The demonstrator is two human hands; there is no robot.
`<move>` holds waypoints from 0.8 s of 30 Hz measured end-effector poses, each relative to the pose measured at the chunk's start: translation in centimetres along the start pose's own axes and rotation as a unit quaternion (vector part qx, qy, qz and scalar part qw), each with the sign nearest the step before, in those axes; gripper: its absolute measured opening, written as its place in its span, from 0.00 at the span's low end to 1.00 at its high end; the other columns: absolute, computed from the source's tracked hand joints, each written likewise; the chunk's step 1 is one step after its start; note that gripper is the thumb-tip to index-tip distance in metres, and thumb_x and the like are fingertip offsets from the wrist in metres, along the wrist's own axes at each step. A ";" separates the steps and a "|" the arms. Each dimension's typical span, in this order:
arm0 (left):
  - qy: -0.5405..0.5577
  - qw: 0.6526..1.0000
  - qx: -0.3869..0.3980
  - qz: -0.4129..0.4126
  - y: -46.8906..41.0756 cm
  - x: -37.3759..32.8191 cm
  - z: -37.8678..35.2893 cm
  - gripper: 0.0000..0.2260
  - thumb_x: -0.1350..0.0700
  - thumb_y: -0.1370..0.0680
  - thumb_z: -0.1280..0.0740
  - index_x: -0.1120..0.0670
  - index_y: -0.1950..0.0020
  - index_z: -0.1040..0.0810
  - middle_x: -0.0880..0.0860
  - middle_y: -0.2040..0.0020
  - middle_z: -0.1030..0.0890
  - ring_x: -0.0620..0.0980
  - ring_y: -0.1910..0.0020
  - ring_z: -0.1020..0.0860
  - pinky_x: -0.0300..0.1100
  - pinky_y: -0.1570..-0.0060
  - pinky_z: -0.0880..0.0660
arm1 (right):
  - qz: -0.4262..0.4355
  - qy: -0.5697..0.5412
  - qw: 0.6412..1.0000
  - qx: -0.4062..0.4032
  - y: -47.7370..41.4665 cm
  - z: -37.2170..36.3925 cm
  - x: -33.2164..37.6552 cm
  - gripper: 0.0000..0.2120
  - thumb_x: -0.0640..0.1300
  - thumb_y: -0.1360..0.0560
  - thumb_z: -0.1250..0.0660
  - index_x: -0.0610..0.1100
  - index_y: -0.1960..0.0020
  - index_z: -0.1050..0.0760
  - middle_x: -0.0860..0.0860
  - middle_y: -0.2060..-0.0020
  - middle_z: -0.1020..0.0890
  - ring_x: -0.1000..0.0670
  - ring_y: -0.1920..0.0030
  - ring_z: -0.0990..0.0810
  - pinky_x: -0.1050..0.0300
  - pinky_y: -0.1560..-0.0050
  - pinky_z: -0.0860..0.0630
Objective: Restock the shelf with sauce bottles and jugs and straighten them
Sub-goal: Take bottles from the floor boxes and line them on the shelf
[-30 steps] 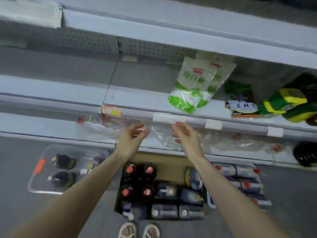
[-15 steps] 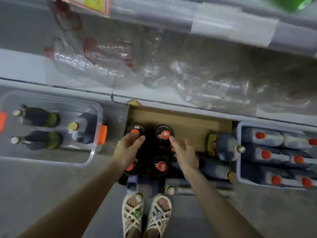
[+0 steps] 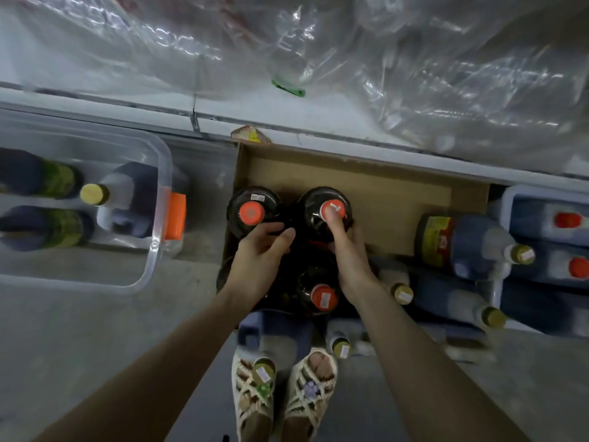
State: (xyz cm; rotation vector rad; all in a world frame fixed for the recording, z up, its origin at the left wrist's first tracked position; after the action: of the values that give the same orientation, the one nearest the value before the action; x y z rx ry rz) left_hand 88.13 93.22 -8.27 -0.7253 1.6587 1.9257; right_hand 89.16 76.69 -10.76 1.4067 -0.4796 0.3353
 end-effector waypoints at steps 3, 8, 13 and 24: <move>-0.002 1.000 0.002 0.000 0.0 -0.2 -0.1 0.13 0.51 0.22 0.33 0.54 0.41 0.23 0.48 0.55 0.17 0.46 0.52 0.18 0.41 0.49 0.24 | -0.003 -0.054 0.999 -0.007 -1.3 -0.4 -0.3 0.53 0.75 0.52 0.26 0.59 0.32 0.35 0.52 0.36 0.24 0.45 0.38 0.23 0.41 0.36 0.27; -0.015 1.000 0.009 0.002 0.6 -0.8 0.4 0.14 0.50 0.22 0.34 0.56 0.39 0.23 0.49 0.53 0.17 0.44 0.53 0.18 0.36 0.55 0.27 | 0.035 -0.084 0.996 -0.026 -1.8 -0.4 2.1 0.55 0.74 0.49 0.26 0.54 0.28 0.37 0.52 0.33 0.27 0.48 0.34 0.27 0.44 0.33 0.30; -0.025 1.000 0.012 -0.004 2.0 -3.1 0.9 0.15 0.52 0.21 0.35 0.57 0.37 0.24 0.53 0.49 0.18 0.44 0.53 0.19 0.32 0.58 0.26 | 0.080 -0.071 0.994 -0.015 0.1 0.8 5.0 0.22 0.60 0.29 0.30 0.55 0.40 0.33 0.61 0.53 0.25 0.61 0.53 0.24 0.67 0.60 0.27; -0.027 0.991 0.126 -0.039 13.5 -18.0 -1.7 0.21 0.48 0.22 0.33 0.55 0.32 0.30 0.52 0.42 0.21 0.49 0.43 0.22 0.45 0.44 0.25 | 0.174 0.004 0.984 -0.043 18.0 8.8 18.6 0.23 0.49 0.36 0.20 0.46 0.44 0.23 0.51 0.54 0.15 0.53 0.54 0.16 0.57 0.52 0.20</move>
State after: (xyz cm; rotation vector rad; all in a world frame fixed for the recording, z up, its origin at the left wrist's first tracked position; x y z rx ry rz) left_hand 92.43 89.16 13.54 -0.6223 1.7698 1.6304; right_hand 95.11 69.49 14.90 1.2341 -0.7276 0.5955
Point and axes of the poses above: each hand's wrist, its own y-axis away from the middle knuckle, its own z-axis out of the back of the hand, x = y × z, the point moved 9 cm from there along -y, towards the middle knuckle
